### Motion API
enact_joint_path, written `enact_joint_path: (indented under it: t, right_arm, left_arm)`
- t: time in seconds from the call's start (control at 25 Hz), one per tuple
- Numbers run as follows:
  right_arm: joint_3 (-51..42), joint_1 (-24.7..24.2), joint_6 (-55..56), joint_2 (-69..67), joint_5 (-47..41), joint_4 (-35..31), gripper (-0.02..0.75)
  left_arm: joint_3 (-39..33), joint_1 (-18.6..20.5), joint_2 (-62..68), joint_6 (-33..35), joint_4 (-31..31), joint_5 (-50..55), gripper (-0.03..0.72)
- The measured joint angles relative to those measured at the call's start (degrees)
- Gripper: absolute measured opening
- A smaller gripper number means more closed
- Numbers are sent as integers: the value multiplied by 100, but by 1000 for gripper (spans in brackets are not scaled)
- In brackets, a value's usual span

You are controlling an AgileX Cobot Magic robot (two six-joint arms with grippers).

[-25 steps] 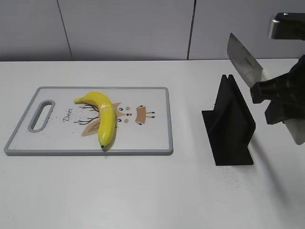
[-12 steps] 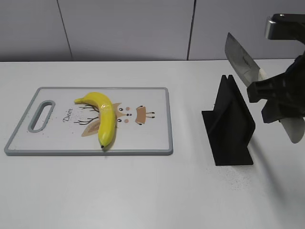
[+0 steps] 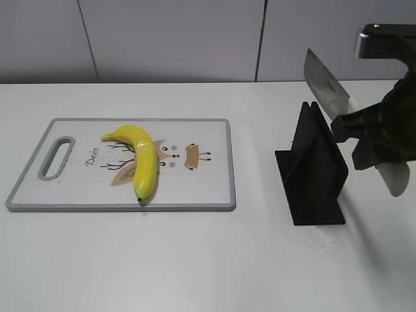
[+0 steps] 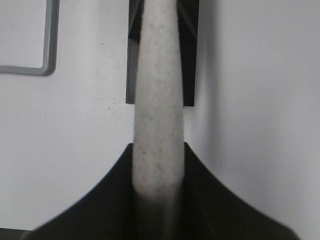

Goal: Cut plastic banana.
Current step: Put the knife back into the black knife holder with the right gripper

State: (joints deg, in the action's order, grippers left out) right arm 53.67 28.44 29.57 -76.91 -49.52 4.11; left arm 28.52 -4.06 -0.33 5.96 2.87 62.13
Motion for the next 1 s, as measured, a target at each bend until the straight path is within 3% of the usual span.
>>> enact_joint_path:
  t: [0.84, 0.92, 1.0]
  right_arm:
    - [0, 0, 5, -939, 193, -68, 167]
    - [0, 0, -33, -939, 193, -111, 253]
    - [0, 0, -67, -939, 175, -123, 400]
  left_arm:
    - [0, 0, 0, 0, 0, 0, 590]
    - [0, 0, 0, 0, 0, 0, 590]
    - [0, 0, 0, 0, 0, 0, 590]
